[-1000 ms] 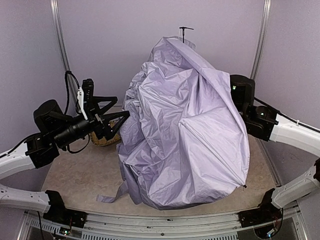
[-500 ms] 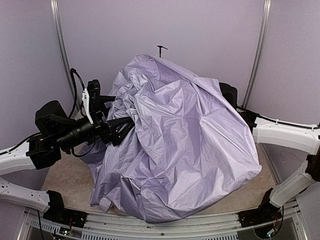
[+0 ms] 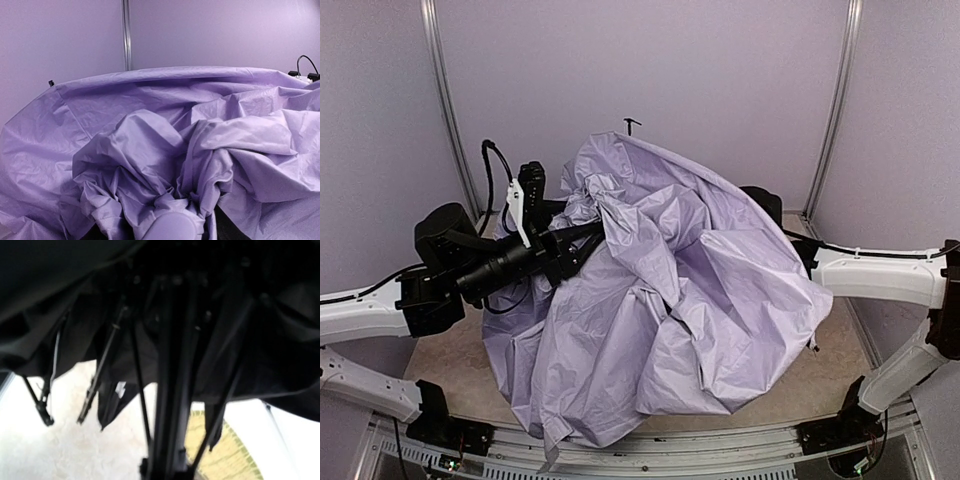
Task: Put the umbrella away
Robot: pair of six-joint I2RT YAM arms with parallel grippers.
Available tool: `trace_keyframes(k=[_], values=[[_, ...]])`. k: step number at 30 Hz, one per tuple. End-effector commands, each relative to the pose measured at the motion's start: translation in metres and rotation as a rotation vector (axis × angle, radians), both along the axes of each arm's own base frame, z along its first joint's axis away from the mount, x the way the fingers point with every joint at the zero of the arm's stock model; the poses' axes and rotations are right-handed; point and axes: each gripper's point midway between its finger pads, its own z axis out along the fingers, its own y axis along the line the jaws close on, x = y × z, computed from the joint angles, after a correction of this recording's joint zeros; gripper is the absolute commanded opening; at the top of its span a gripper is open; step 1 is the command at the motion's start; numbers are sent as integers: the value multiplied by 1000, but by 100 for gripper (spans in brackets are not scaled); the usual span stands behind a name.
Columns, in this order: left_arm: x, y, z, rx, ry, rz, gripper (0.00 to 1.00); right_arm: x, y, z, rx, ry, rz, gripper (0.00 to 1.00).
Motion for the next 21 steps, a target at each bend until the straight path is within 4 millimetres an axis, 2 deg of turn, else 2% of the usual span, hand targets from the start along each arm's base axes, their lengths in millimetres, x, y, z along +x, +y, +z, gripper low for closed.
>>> trace_keyframes(k=[1, 5, 8, 11, 13, 14, 18, 21], values=[[2, -5, 5, -36, 5, -4, 42, -30, 6, -4, 6, -48, 98, 6], [3, -4, 0, -32, 22, 0, 27, -23, 0, -7, 17, -45, 43, 22], [3, 2, 0, -38, 25, 16, 22, -14, -8, -15, 19, -30, -18, 39], [9, 13, 2, -45, 31, 69, 19, 1, -21, -25, 15, 10, -103, 66], [17, 22, 2, -40, 47, 129, 17, 13, -34, -36, 16, 63, -175, 95], [21, 28, 2, -37, 57, 162, 17, 19, -41, -42, 15, 88, -213, 99], [41, 48, 5, -13, 106, 307, 16, 40, -76, -58, 39, 156, -376, 100], [54, 61, 16, 9, 149, 411, 15, 54, -104, -66, 64, 200, -492, 100]])
